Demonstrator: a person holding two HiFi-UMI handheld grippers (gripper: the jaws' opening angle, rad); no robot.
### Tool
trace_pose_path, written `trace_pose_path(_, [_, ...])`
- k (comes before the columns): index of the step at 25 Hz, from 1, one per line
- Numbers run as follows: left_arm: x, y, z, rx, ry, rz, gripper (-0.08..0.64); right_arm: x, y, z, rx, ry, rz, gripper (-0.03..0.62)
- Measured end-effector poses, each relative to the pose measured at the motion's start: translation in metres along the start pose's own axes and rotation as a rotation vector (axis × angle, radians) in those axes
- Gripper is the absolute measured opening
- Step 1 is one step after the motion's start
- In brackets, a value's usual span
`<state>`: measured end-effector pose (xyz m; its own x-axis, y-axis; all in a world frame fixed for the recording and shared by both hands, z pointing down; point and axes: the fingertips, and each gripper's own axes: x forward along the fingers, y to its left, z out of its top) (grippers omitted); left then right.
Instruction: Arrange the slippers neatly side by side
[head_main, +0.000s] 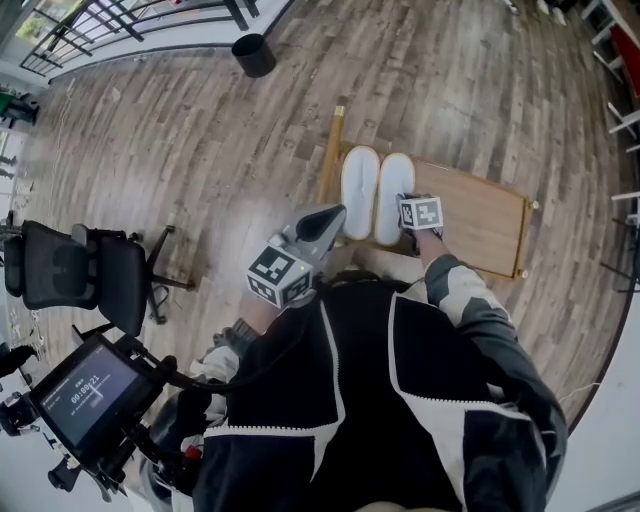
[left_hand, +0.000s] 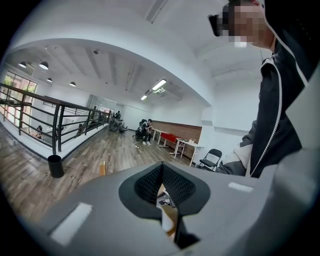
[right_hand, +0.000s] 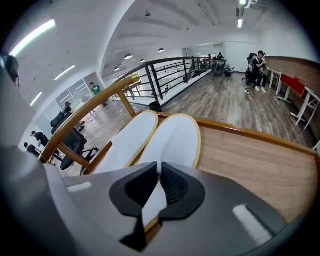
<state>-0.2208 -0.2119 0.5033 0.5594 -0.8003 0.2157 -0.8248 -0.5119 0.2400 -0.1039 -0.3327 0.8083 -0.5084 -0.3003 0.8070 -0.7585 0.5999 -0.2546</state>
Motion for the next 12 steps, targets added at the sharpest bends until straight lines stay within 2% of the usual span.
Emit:
trace_pose_path(4, [-0.005,0.002,-0.003,-0.008,0.013,0.009,0.018,0.005,0.005,0.000,0.019,0.013,0.018,0.041])
trace_pose_path(7, [-0.003,0.004,-0.004,-0.007,0.008,0.016,0.018,0.003,0.008,0.002,0.037,0.001,0.056,0.144])
trace_pose_path(12, [0.004,0.004,-0.002,-0.008,-0.007,0.006,0.018,-0.008,0.007,0.009,0.022,-0.007,0.074,0.192])
